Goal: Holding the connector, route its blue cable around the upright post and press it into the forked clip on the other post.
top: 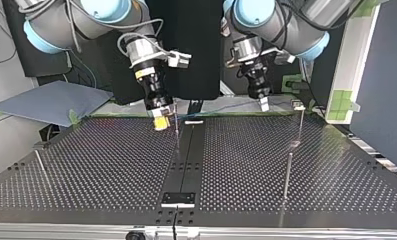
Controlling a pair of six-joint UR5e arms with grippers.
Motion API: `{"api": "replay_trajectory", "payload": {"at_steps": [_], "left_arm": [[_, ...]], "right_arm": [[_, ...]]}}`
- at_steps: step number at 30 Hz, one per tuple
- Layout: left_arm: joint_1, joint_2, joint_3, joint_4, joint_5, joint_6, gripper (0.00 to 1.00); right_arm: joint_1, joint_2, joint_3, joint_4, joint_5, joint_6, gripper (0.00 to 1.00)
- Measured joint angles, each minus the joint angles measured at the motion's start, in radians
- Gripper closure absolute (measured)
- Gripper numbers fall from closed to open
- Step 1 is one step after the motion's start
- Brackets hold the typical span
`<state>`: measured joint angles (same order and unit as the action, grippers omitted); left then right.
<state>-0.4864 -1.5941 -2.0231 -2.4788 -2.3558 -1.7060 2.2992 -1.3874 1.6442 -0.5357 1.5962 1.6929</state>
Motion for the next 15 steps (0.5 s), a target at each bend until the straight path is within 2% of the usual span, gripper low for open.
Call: {"api": "replay_trajectory", "payload": {"at_steps": [4, 8, 15], "left_arm": [[0.009, 0.041, 0.018, -0.040, -0.024, 0.002, 1.00], [0.020, 0.073, 0.041, -0.073, -0.026, 0.010, 1.00], [0.045, 0.128, 0.093, -0.128, 0.008, 0.022, 1.00]], "right_arm": [[-0.002, -0.007, -0.023, 0.005, -0.012, 0.000, 1.00], [-0.006, -0.007, -0.035, 0.009, -0.030, 0.001, 1.00], [-0.011, -0.003, -0.062, 0.017, -0.076, 0.006, 1.00]]}}
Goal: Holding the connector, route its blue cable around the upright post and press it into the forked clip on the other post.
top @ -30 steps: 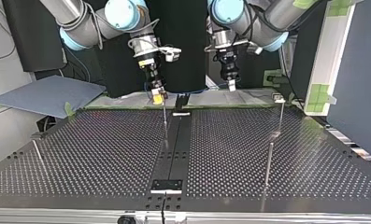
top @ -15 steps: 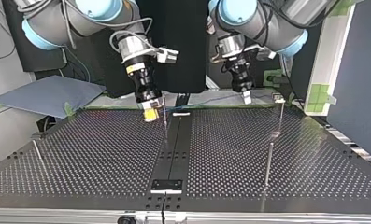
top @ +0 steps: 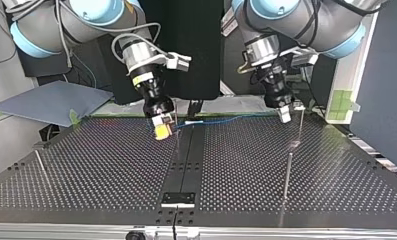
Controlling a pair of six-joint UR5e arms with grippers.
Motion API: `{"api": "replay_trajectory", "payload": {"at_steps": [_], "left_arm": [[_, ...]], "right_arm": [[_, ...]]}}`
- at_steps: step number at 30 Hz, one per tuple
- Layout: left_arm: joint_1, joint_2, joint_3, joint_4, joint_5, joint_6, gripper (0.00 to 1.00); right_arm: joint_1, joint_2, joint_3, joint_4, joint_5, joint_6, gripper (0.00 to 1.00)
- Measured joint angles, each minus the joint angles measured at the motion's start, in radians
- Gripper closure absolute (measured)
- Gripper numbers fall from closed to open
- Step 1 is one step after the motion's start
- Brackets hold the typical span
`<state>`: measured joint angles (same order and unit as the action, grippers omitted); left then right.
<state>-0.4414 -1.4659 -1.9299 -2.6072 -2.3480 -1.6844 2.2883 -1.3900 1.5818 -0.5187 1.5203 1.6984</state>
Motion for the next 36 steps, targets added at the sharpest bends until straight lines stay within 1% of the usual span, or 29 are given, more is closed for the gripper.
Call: {"api": "replay_trajectory", "payload": {"at_steps": [5, 9, 12, 17, 21, 25, 31, 36], "left_arm": [[0.026, 0.040, 0.042, -0.042, 0.028, 0.002, 1.00], [0.055, 0.053, 0.075, -0.074, 0.057, -0.009, 1.00], [0.081, 0.055, 0.101, -0.101, 0.082, -0.028, 1.00], [0.127, 0.053, 0.147, -0.147, 0.128, -0.072, 1.00], [0.162, 0.037, 0.182, -0.181, 0.163, -0.095, 1.00], [0.198, 0.005, 0.218, -0.214, 0.199, -0.112, 1.00], [0.248, -0.044, 0.267, -0.221, 0.249, -0.140, 1.00], [0.290, -0.061, 0.281, -0.219, 0.291, -0.155, 1.00]], "right_arm": [[-0.003, 0.017, -0.031, 0.021, -0.025, 0.002, 1.00], [-0.004, 0.050, -0.067, 0.055, -0.036, -0.003, 1.00], [-0.005, 0.069, -0.093, 0.066, -0.038, -0.002, 1.00], [-0.005, 0.079, -0.131, 0.067, -0.051, 0.002, 1.00], [-0.005, 0.082, -0.158, 0.071, -0.062, 0.004, 1.00], [-0.004, 0.083, -0.181, 0.074, -0.069, 0.005, 1.00], [-0.003, 0.086, -0.190, 0.062, -0.079, 0.008, 1.00], [0.000, 0.101, -0.201, 0.061, -0.082, 0.010, 1.00]]}}
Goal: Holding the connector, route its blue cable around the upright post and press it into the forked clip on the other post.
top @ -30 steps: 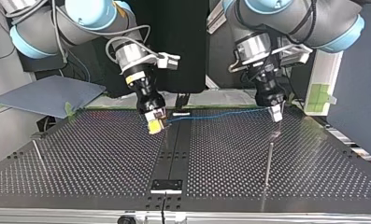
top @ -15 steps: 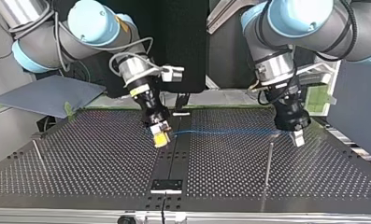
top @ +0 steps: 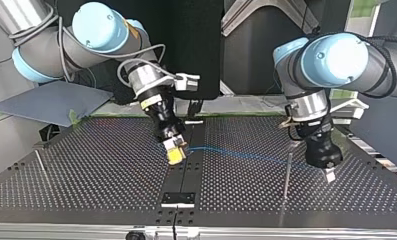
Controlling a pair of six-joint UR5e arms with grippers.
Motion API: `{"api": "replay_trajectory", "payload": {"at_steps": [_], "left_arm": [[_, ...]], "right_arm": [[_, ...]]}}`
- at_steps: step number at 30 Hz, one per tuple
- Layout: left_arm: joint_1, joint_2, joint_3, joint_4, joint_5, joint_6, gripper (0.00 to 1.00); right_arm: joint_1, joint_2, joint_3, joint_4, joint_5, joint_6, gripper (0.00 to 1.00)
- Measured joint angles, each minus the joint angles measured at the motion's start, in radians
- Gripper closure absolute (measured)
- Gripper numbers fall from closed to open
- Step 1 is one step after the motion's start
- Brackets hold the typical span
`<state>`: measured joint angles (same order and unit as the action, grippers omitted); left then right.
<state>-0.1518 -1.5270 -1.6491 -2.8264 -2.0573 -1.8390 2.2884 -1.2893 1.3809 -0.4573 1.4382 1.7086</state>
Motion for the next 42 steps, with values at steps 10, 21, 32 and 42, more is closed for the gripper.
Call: {"api": "replay_trajectory", "payload": {"at_steps": [10, 21, 32, 42], "left_arm": [[0.088, -0.040, 0.007, 0.021, 0.088, -0.038, 1.00], [0.188, -0.130, 0.029, 0.062, 0.188, -0.073, 1.00], [0.271, -0.160, 0.035, 0.086, 0.279, -0.098, 1.00], [0.265, -0.220, 0.040, 0.091, 0.358, -0.099, 1.00]], "right_arm": [[0.008, 0.068, -0.052, 0.015, -0.001, 0.000, 1.00], [0.025, 0.155, -0.112, 0.025, -0.001, -0.006, 1.00], [0.041, 0.197, -0.127, 0.013, 0.009, -0.010, 1.00], [0.038, 0.214, -0.129, -0.005, 0.043, -0.010, 1.00]]}}
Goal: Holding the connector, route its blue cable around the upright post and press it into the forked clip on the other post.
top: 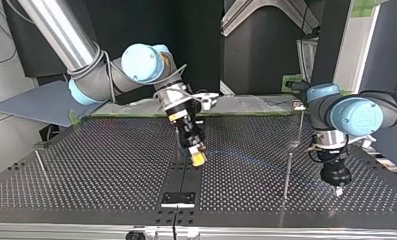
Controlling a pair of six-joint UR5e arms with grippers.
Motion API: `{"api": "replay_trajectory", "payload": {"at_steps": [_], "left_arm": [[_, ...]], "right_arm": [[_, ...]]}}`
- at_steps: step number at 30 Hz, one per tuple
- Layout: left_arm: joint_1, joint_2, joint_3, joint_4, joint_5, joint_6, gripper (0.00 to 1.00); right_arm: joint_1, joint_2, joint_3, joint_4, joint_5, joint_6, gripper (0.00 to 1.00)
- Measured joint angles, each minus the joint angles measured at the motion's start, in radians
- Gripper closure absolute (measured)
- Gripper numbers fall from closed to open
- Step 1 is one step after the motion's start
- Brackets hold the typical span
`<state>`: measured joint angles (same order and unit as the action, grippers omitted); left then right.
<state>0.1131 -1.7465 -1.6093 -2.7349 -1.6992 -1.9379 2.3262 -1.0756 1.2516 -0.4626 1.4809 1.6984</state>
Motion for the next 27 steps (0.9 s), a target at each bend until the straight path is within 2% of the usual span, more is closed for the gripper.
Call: {"api": "replay_trajectory", "payload": {"at_steps": [5, 15, 23, 24, 25, 27], "left_arm": [[-0.003, -0.020, 0.000, 0.001, 0.041, -0.001, 1.00], [-0.018, -0.062, -0.001, -0.002, 0.117, -0.014, 1.00], [-0.036, -0.064, -0.005, -0.039, 0.126, -0.014, 1.00], [-0.038, -0.064, -0.005, -0.046, 0.124, -0.013, 0.86], [-0.040, -0.064, -0.006, -0.053, 0.121, -0.012, 0.86], [-0.044, -0.064, -0.010, -0.061, 0.114, -0.010, 0.75]], "right_arm": [[-0.004, 0.005, 0.000, -0.006, 0.023, -0.002, 1.00], [-0.007, 0.033, 0.000, 0.001, 0.090, -0.020, 1.00], [-0.005, 0.042, 0.001, 0.037, 0.102, -0.021, 1.00], [-0.005, 0.045, 0.002, 0.046, 0.102, -0.021, 1.00], [-0.005, 0.048, 0.002, 0.053, 0.102, -0.022, 1.00], [-0.004, 0.056, 0.002, 0.066, 0.103, -0.023, 1.00]]}}
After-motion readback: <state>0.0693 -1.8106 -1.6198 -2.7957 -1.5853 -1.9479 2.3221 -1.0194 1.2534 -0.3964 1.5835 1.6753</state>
